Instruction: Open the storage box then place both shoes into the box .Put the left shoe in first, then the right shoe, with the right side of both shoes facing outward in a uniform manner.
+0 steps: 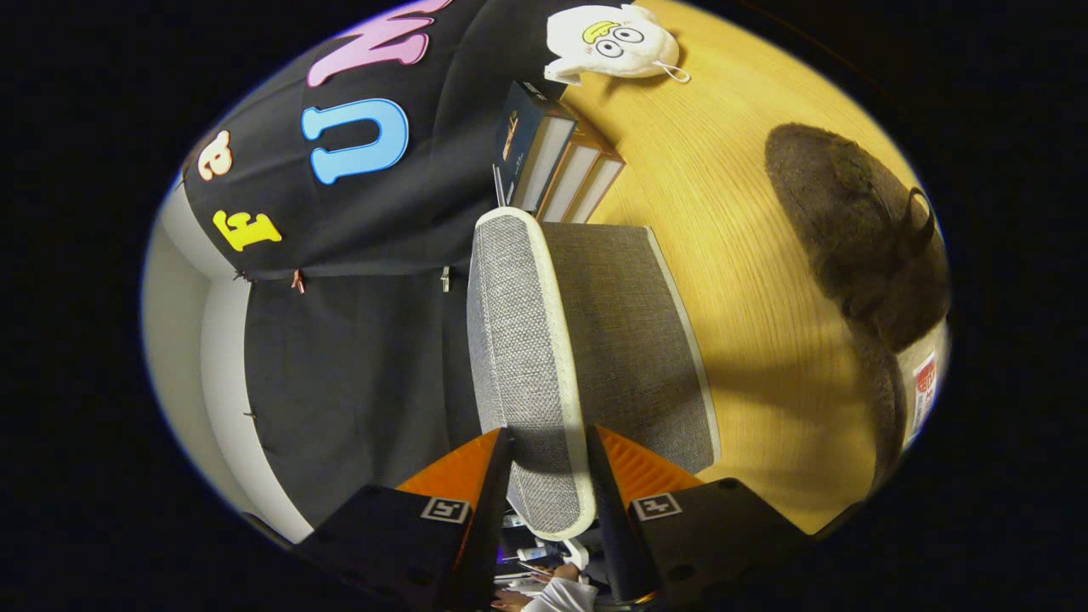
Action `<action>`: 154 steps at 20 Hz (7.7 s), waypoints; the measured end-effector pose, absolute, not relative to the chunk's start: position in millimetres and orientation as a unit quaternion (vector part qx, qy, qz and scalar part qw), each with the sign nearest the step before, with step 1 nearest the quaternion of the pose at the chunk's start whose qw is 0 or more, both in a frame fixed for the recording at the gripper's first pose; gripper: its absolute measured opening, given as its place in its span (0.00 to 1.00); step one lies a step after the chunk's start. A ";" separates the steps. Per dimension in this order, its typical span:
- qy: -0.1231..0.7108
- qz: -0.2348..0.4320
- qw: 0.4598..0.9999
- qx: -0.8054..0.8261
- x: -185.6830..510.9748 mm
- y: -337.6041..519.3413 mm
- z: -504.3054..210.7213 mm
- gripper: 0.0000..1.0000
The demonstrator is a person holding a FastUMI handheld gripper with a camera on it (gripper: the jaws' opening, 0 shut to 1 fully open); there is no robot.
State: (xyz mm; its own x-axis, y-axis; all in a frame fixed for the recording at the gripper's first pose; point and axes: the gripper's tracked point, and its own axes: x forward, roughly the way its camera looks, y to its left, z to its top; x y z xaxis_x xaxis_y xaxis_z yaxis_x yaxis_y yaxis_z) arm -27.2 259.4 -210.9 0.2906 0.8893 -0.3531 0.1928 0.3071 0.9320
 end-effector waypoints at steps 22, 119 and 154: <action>0.466 0.364 0.622 0.514 -32.8 297.5 -98.3 0.04; 0.472 0.062 0.875 0.087 -9.4 72.0 -248.5 0.05; 0.449 0.062 0.874 0.175 31.6 369.4 -202.9 0.06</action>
State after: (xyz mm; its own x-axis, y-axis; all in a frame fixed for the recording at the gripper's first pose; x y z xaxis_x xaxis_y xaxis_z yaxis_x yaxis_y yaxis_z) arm 31.6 369.4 -202.9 0.5887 0.2666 -0.7631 0.0482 0.9308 0.3624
